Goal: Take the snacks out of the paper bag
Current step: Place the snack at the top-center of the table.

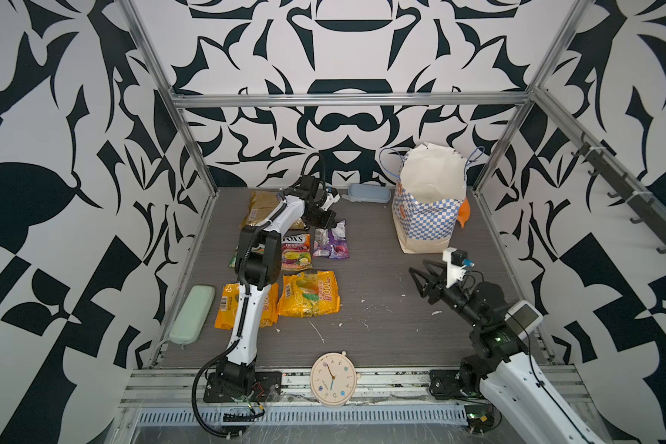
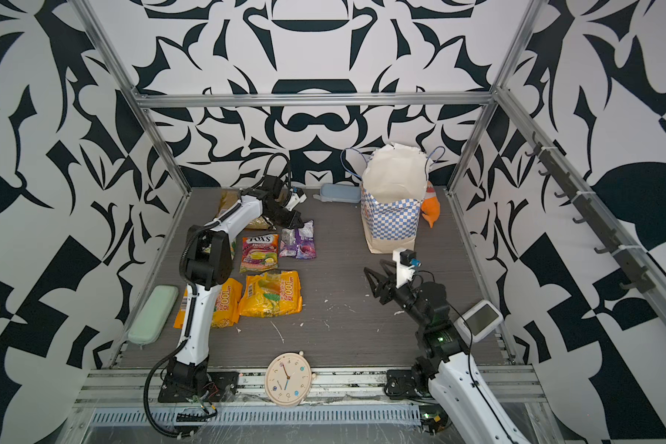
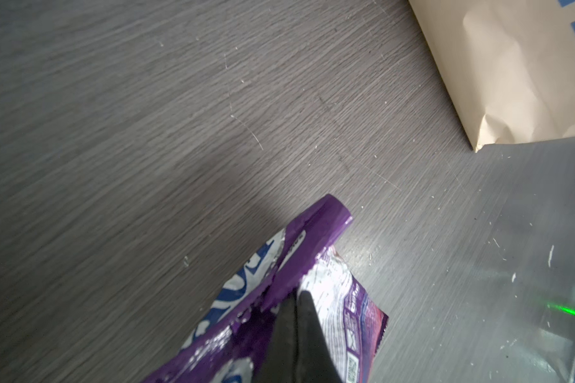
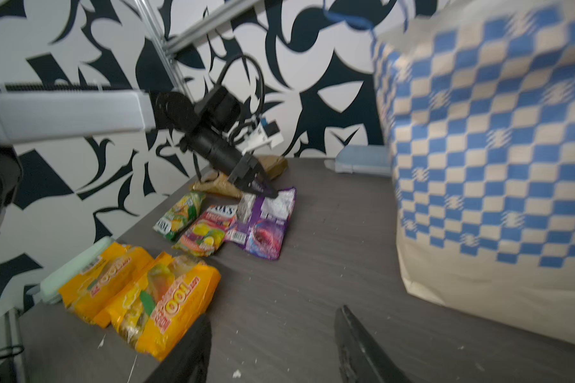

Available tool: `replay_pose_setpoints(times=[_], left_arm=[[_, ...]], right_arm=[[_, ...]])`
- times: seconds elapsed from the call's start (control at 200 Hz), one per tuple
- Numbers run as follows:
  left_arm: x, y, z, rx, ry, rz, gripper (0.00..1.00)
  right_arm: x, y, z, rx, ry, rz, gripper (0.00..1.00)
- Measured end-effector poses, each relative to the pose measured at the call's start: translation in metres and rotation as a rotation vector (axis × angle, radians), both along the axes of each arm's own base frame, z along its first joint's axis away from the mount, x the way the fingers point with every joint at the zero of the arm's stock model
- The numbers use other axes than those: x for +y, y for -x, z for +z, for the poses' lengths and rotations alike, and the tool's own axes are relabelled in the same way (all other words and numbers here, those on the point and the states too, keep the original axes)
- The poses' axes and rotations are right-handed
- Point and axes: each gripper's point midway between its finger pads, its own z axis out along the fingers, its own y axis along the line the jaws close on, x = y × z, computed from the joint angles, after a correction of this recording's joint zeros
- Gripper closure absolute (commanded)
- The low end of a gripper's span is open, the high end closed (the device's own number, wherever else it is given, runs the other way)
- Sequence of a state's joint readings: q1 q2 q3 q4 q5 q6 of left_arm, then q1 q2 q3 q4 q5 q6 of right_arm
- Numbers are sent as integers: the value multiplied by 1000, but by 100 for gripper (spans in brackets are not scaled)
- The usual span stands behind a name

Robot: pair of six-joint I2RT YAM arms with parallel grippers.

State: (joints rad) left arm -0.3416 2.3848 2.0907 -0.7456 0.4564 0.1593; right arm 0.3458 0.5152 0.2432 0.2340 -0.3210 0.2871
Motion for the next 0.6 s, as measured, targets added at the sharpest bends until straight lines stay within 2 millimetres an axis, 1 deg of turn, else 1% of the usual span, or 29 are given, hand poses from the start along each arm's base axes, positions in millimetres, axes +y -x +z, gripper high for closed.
replay_pose_setpoints(times=[0.02,0.05,0.07,0.135,0.145,0.155,0.275,0.41,0.455,0.47,0.49,0.515,0.6], left_arm=[[0,0,0,-1,0,1,89],[0,-2,0,-3,-2,1,79],[0,-3,-1,-9,-4,-4,70],[0,-5,-1,-15,-6,-3,35],[0,-5,-1,-13,-6,-1,31],[0,-5,-1,-13,-7,0,29],[1,-6,-1,-25,-17,-2,25],[4,-9,0,-44,-38,1,22],[5,-10,3,-52,-41,4,17],[5,-10,7,-62,-40,3,16],[5,-10,10,-68,-40,6,11],[6,-11,14,-80,-38,12,9],[6,-9,40,-146,-44,36,10]], right_arm=[[2,1,-4,9,6,3,40],[6,1,-9,20,16,10,41],[9,1,-12,25,23,12,42],[12,-3,-12,14,30,2,43],[12,-3,-12,13,30,0,43],[13,-4,-12,12,31,-3,44],[8,-13,-11,-14,35,-58,46],[-1,-20,-4,-51,37,-119,46],[-4,-22,-3,-58,40,-140,46],[-5,-23,-3,-60,42,-147,46],[-6,-23,-3,-61,44,-156,46],[-7,-24,-4,-61,48,-164,46],[-11,-27,-6,-57,59,-192,47]])
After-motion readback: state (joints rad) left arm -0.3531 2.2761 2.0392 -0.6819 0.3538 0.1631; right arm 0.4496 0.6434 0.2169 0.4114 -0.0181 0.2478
